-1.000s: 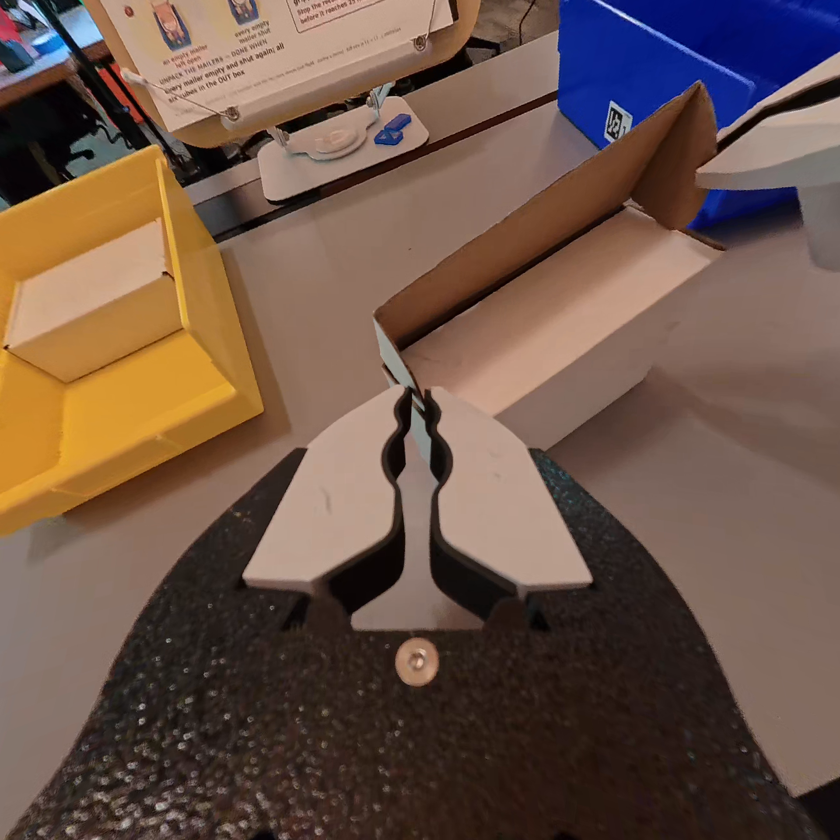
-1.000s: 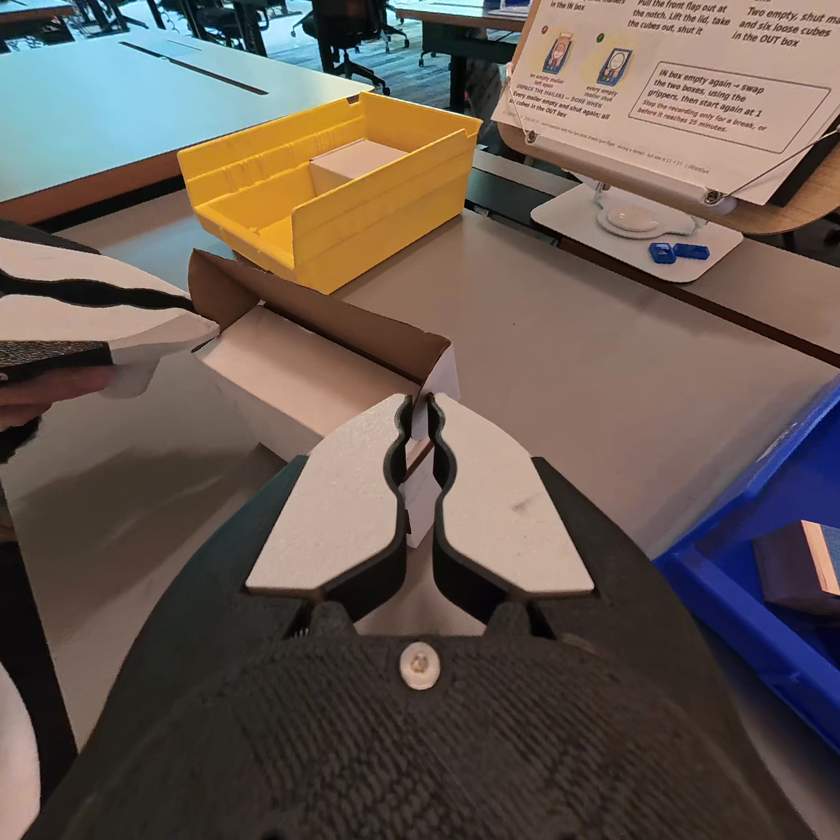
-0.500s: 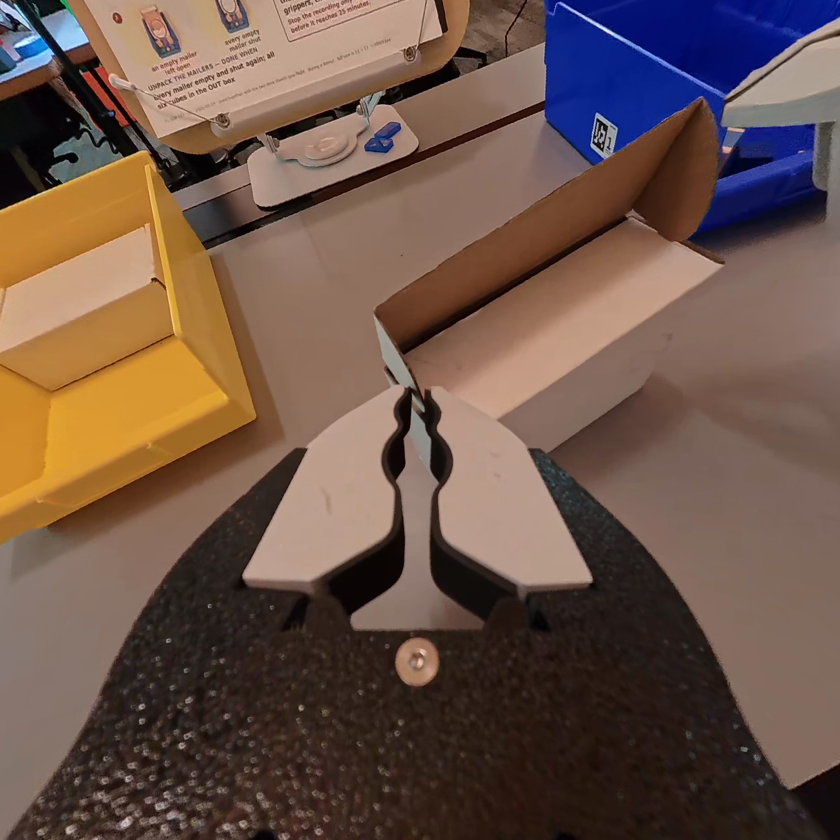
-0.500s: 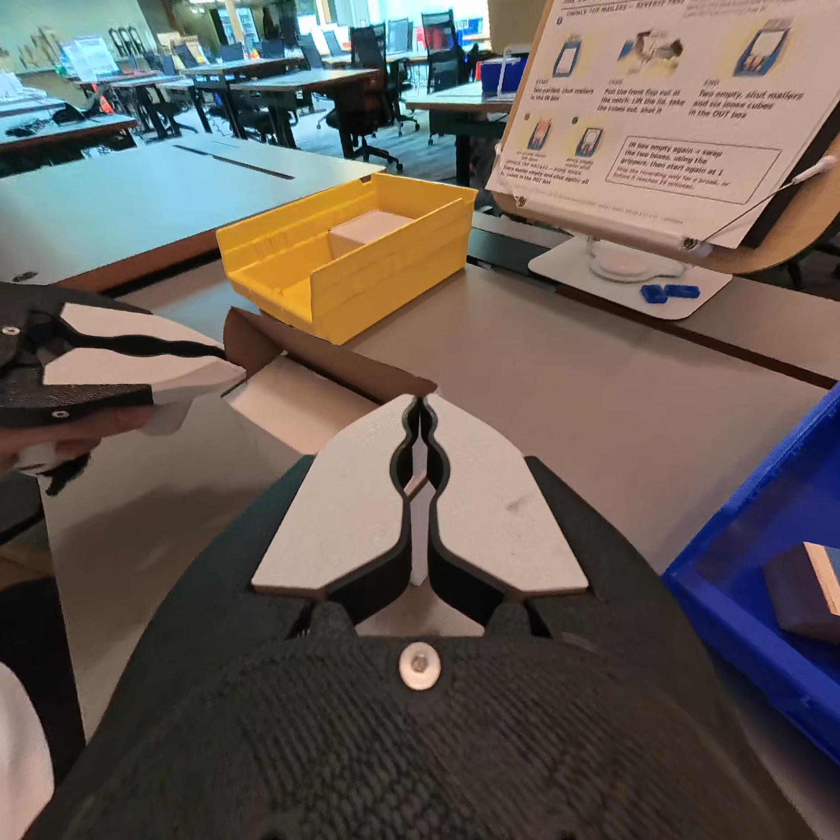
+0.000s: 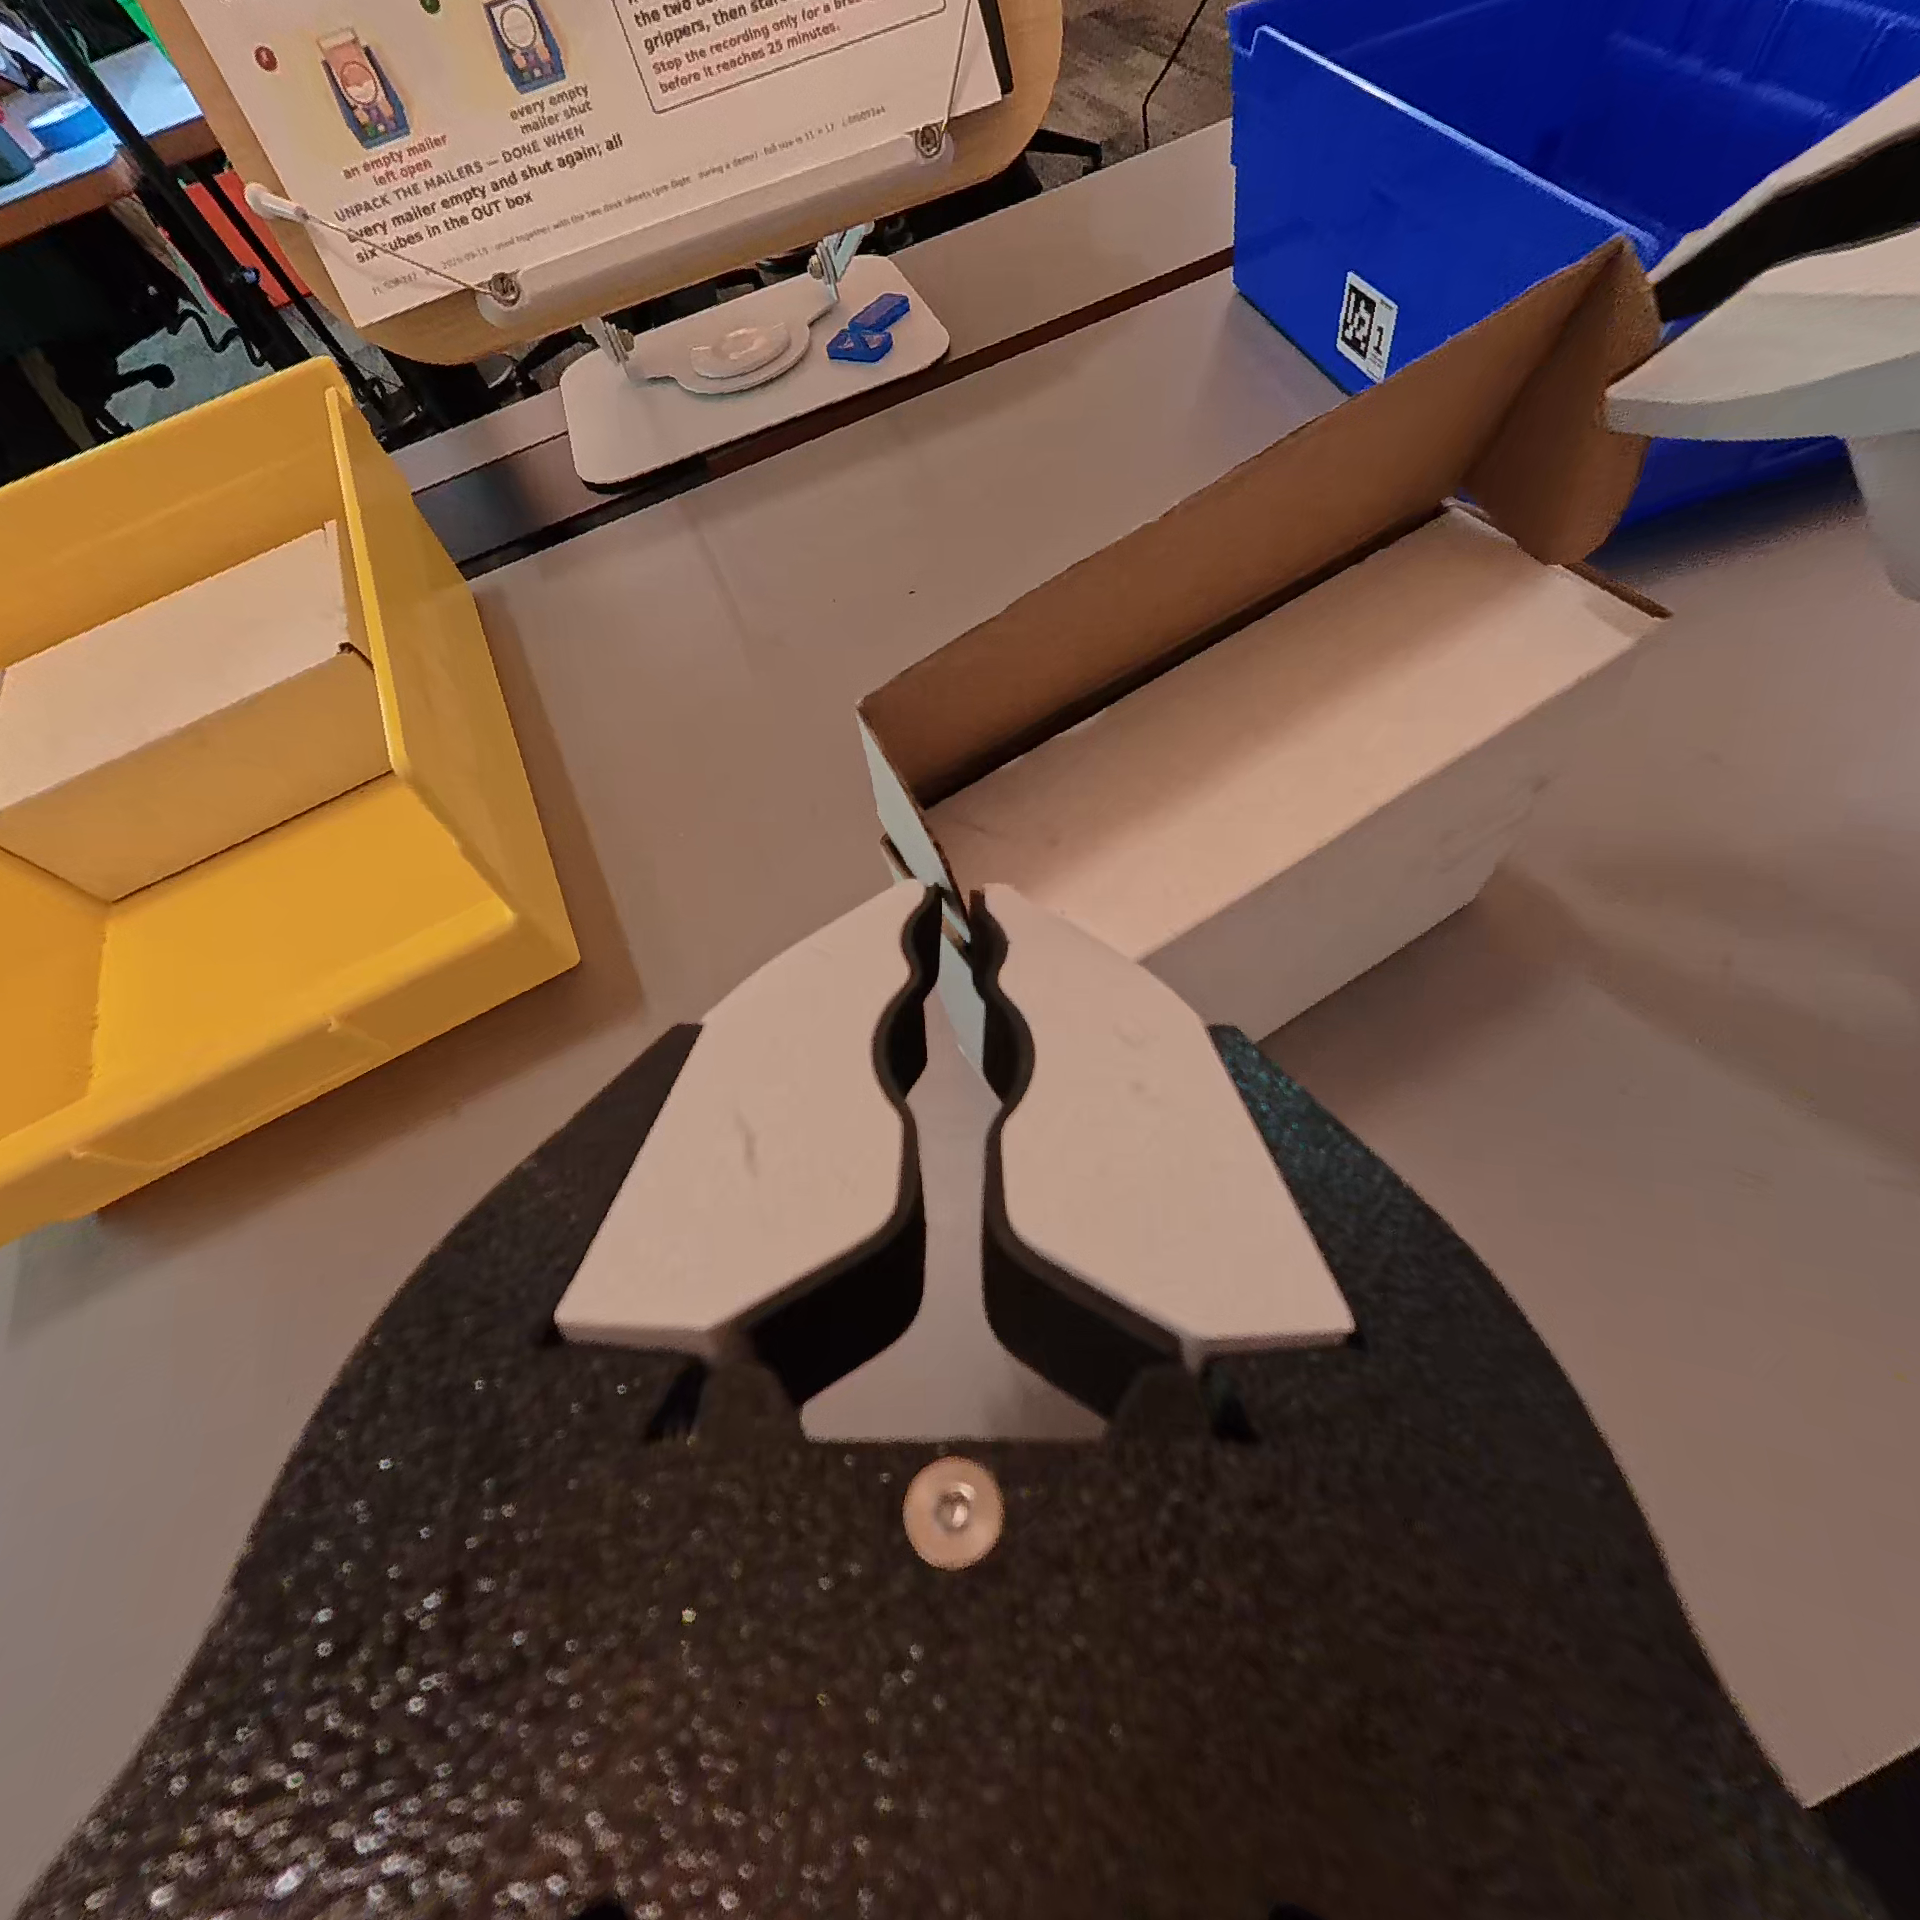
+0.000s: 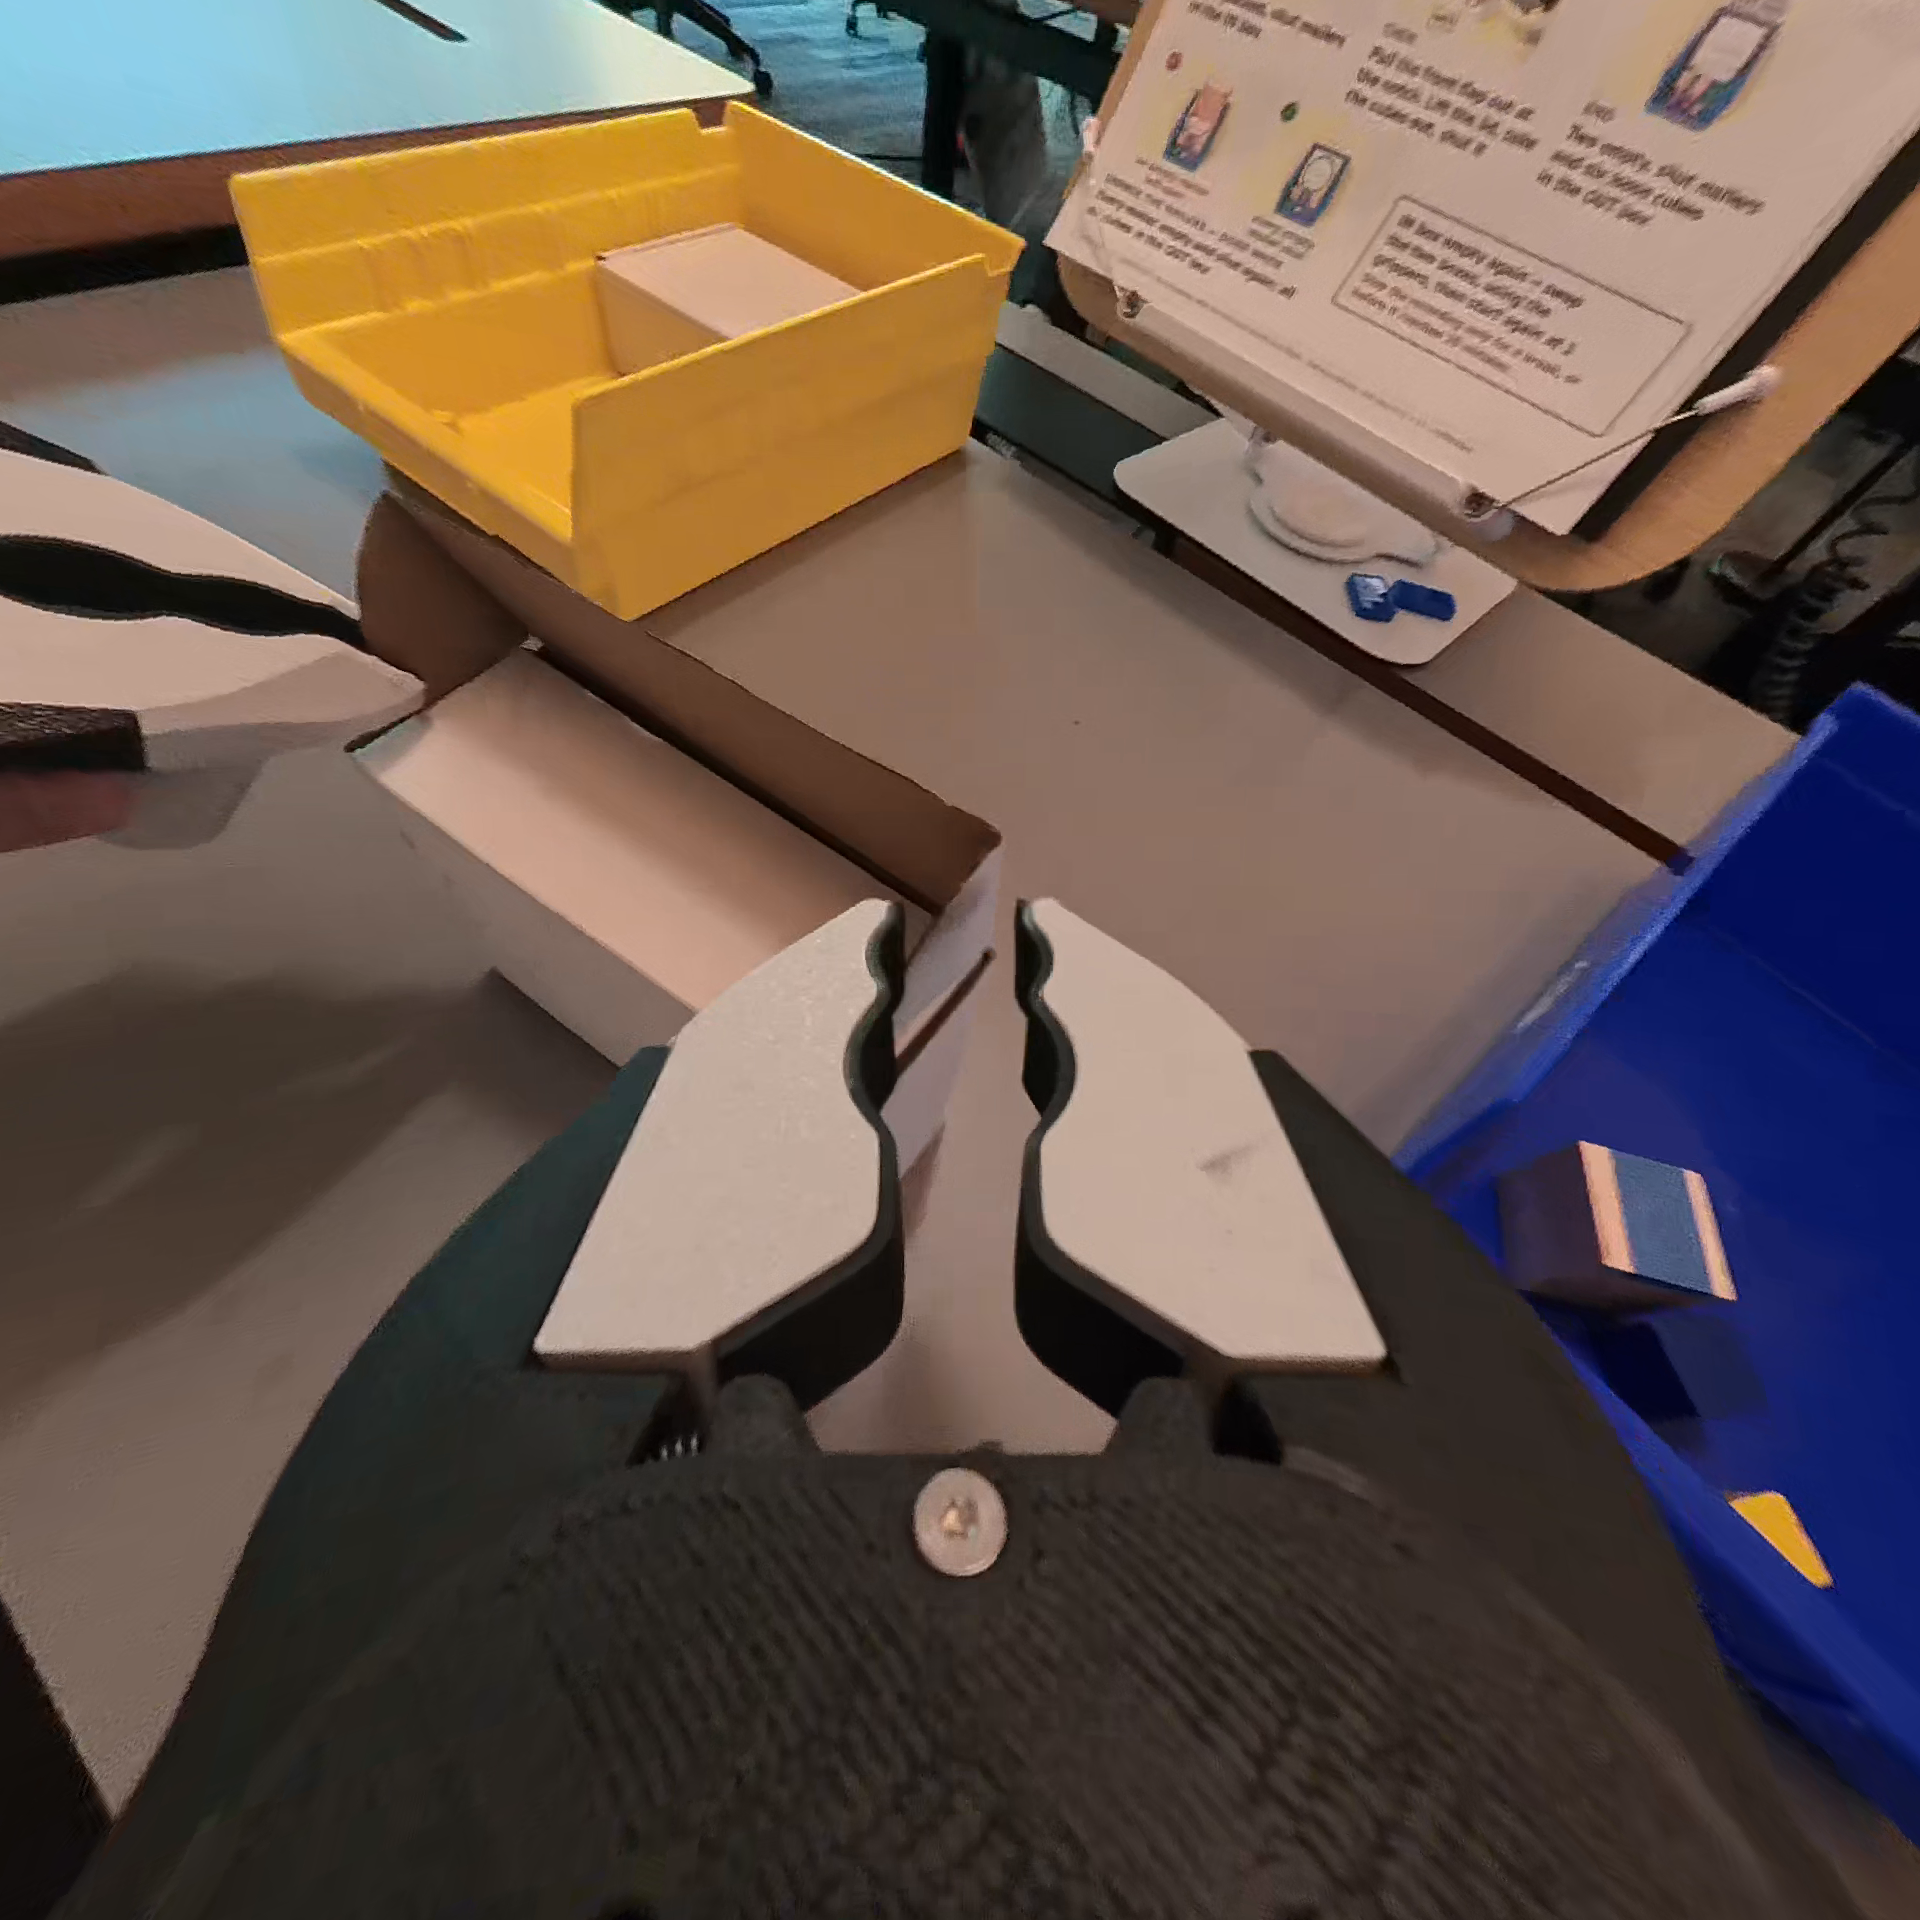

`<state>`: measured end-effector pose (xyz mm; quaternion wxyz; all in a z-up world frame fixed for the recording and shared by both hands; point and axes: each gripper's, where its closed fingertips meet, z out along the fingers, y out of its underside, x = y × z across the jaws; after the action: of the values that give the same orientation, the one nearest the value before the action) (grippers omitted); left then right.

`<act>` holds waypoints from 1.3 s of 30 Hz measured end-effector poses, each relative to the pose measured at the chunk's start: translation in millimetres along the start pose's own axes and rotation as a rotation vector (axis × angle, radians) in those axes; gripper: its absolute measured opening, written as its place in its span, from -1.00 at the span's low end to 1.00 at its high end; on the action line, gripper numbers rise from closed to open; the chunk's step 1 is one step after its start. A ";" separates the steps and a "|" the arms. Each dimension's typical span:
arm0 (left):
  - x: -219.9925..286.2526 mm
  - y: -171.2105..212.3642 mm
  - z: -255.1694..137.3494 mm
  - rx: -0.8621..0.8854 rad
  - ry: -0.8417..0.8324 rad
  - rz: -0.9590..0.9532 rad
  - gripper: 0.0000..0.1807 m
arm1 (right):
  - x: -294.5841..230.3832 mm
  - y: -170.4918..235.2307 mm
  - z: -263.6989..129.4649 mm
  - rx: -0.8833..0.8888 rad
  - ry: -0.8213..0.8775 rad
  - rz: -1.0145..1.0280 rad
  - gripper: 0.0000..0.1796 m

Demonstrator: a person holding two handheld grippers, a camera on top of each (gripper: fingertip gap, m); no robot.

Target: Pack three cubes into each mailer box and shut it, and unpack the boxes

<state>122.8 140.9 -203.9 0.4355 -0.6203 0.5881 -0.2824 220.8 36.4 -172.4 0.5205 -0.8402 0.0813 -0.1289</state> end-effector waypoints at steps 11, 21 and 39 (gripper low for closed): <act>1.4 4.2 0.3 -0.012 -0.001 0.005 -0.95 | -3.6 8.3 2.7 -0.030 -0.054 0.003 -0.92; 2.2 4.3 -1.4 0.013 -0.002 0.032 -0.95 | -1.3 -4.8 -12.1 0.078 -0.146 -0.003 -0.96; 4.2 4.9 -5.0 0.035 -0.003 0.158 -0.93 | 0.8 -17.4 2.9 0.108 0.252 -0.897 -1.00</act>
<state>116.7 136.1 -206.6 0.4681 -0.5647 0.6295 -0.2564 222.4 46.4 -158.0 0.4425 -0.7419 -0.2340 -0.4462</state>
